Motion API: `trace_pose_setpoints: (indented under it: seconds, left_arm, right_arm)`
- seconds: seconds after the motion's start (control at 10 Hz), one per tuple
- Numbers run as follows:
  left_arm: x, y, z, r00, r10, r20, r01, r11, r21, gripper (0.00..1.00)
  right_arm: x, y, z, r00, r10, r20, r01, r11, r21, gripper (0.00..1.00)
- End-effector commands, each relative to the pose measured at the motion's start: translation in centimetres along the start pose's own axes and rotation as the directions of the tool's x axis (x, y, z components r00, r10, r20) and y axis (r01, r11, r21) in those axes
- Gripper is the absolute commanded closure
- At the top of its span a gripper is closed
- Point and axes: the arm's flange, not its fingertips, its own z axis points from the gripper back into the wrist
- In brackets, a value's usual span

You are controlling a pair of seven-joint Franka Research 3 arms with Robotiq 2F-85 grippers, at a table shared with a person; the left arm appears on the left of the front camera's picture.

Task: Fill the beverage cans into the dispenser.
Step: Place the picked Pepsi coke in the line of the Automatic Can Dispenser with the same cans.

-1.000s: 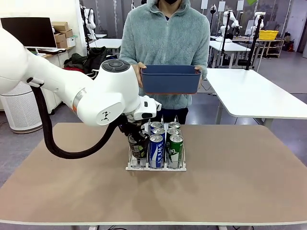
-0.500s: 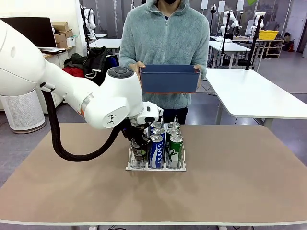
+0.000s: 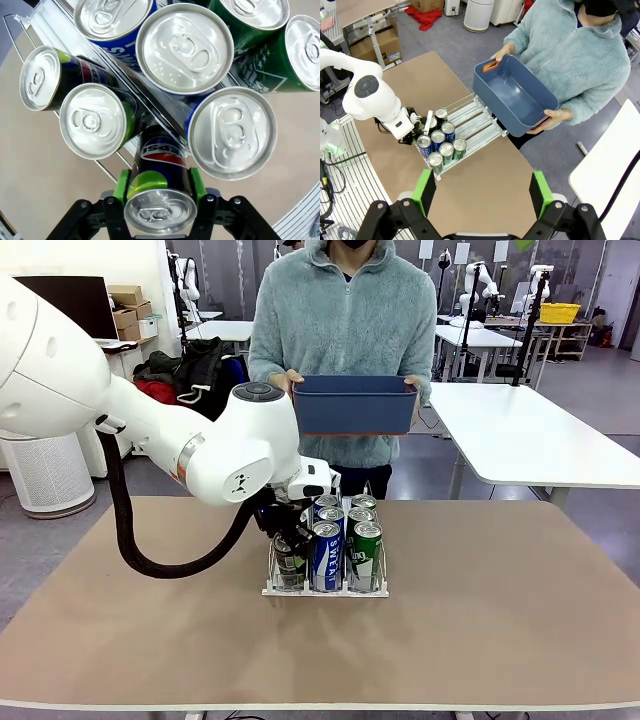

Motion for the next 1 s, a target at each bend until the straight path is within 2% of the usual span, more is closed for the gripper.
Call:
trace_pose_setpoints:
  seconds: [0.0, 0.1, 0.2, 0.3, 0.4, 0.5, 0.6, 0.9]
  left_arm:
    - [-0.1, -0.2, 0.0, 1.0, 0.005, 0.013, -0.006, 1.0, 0.012, 0.42]
    - [-0.1, -0.2, 0.0, 1.0, 0.005, 0.013, -0.006, 1.0, 0.012, 0.42]
    - [0.0, 0.0, 0.0, 1.0, -0.001, -0.001, 0.001, 1.0, -0.001, 0.22]
    - [-0.2, -0.2, 0.9, 1.0, 0.007, 0.01, -0.007, 1.0, 0.027, 0.22]
    - [-0.2, -0.4, 1.9, 1.0, 0.018, 0.021, -0.019, 0.998, 0.056, 0.02]
    - [-0.5, -0.7, 3.0, 0.999, 0.022, 0.024, -0.024, 0.996, 0.086, 0.18]
    - [-0.7, -1.0, 4.0, 0.999, 0.023, 0.037, -0.027, 0.994, 0.107, 0.0]
    - [-1.5, -2.1, 6.2, 0.995, 0.048, 0.086, -0.059, 0.989, 0.135, 0.0]
  right_arm:
    - [0.0, 0.0, 0.0, 1.0, 0.0, 0.002, 0.0, 1.0, -0.002, 0.0]
    - [0.0, 0.0, 0.0, 1.0, 0.0, 0.002, 0.0, 1.0, -0.002, 0.0]
    - [0.0, 0.0, 0.0, 1.0, 0.0, 0.002, 0.0, 1.0, -0.002, 0.0]
    - [0.0, 0.0, 0.0, 1.0, 0.0, 0.002, 0.0, 1.0, -0.002, 0.0]
    - [0.0, 0.0, 0.0, 1.0, 0.0, 0.002, 0.0, 1.0, -0.002, 0.0]
    - [0.0, 0.0, 0.0, 1.0, 0.0, 0.002, 0.0, 1.0, -0.002, 0.0]
    - [0.0, 0.0, 0.0, 1.0, 0.0, 0.002, 0.0, 1.0, -0.002, 0.0]
    - [0.0, 0.0, 0.0, 1.0, 0.0, 0.002, 0.0, 1.0, -0.002, 0.0]
